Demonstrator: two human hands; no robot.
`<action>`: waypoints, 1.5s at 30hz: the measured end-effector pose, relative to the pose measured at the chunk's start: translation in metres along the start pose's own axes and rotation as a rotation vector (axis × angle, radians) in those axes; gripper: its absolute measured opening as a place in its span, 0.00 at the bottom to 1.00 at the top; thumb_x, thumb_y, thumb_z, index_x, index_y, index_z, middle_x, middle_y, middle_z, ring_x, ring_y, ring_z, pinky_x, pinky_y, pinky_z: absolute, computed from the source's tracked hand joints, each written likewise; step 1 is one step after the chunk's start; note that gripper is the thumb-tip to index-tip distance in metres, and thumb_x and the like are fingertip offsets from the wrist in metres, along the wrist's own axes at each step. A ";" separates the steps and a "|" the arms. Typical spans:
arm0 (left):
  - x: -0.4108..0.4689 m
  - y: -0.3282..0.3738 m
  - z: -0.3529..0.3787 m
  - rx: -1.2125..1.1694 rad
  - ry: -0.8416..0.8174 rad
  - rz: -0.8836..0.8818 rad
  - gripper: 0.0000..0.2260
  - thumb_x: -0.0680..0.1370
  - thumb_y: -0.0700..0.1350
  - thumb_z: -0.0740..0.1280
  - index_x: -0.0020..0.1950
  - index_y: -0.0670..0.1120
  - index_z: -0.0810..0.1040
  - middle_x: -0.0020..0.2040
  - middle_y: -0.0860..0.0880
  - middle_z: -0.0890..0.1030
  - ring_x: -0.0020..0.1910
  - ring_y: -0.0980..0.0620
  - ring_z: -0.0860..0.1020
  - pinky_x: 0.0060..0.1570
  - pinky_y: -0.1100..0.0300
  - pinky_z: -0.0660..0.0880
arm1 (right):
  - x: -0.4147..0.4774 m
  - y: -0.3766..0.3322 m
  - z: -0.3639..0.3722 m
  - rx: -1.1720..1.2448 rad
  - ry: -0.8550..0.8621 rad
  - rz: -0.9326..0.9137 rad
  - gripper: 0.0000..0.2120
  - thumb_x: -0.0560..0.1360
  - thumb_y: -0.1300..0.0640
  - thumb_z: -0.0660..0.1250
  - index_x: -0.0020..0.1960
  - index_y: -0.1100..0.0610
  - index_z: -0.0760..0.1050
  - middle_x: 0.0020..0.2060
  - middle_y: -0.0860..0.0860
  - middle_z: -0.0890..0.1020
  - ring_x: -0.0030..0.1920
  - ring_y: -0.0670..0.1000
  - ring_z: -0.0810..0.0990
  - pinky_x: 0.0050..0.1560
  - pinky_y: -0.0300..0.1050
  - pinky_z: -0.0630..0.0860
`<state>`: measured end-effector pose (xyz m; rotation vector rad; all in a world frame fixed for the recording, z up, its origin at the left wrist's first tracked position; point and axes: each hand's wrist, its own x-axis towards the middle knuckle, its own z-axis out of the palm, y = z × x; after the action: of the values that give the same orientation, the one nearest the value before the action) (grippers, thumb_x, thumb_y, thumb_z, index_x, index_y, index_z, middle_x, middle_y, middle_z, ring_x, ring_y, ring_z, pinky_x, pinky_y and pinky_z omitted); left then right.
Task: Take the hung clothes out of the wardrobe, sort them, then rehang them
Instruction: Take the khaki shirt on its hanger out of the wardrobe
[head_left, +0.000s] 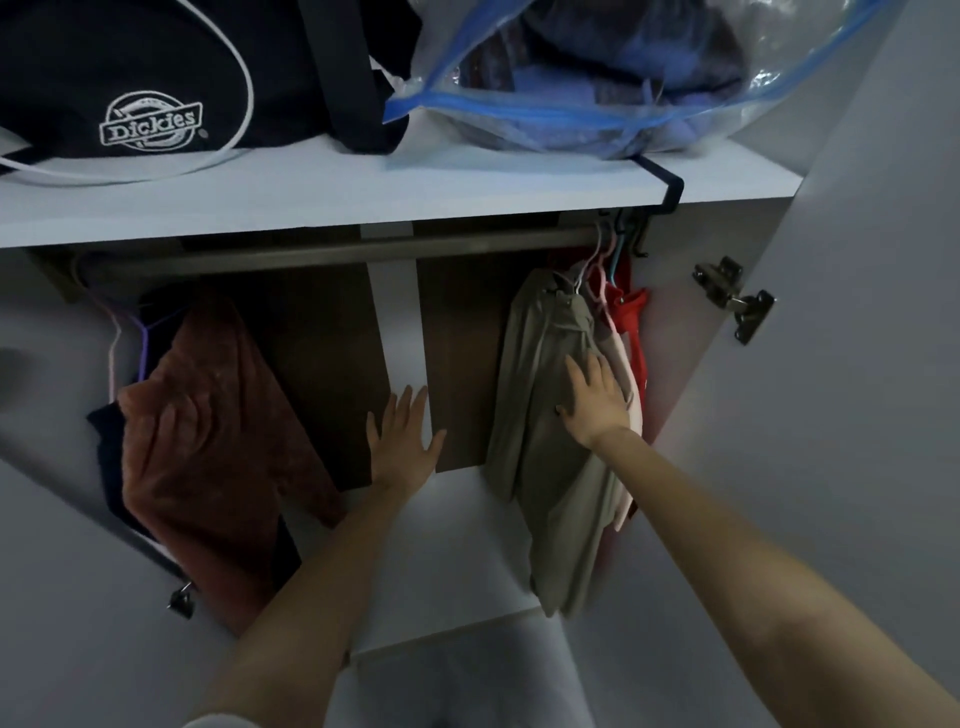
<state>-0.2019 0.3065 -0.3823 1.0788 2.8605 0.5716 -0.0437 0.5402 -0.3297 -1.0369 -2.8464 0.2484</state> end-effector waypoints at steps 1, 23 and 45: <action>0.008 0.000 0.001 -0.005 -0.006 0.007 0.31 0.83 0.59 0.55 0.81 0.53 0.46 0.82 0.49 0.50 0.80 0.48 0.45 0.76 0.41 0.41 | 0.005 0.000 0.001 -0.001 -0.006 0.011 0.39 0.78 0.52 0.66 0.80 0.53 0.46 0.79 0.59 0.47 0.79 0.59 0.44 0.78 0.53 0.48; 0.099 -0.031 -0.005 -0.143 -0.081 0.165 0.29 0.83 0.56 0.59 0.81 0.52 0.52 0.80 0.49 0.59 0.80 0.48 0.53 0.77 0.42 0.46 | 0.068 -0.027 -0.003 0.295 0.163 0.374 0.19 0.78 0.68 0.57 0.68 0.66 0.66 0.58 0.64 0.79 0.57 0.64 0.78 0.55 0.53 0.74; 0.111 0.048 0.022 -0.384 -0.074 0.534 0.30 0.81 0.56 0.62 0.80 0.54 0.55 0.79 0.49 0.60 0.78 0.47 0.57 0.76 0.40 0.52 | -0.029 -0.013 -0.039 0.350 0.336 0.235 0.10 0.81 0.58 0.62 0.57 0.58 0.79 0.49 0.57 0.84 0.48 0.57 0.82 0.46 0.45 0.72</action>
<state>-0.2529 0.4184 -0.3750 1.7281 2.2432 1.0213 -0.0245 0.5161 -0.2904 -1.2000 -2.2807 0.5161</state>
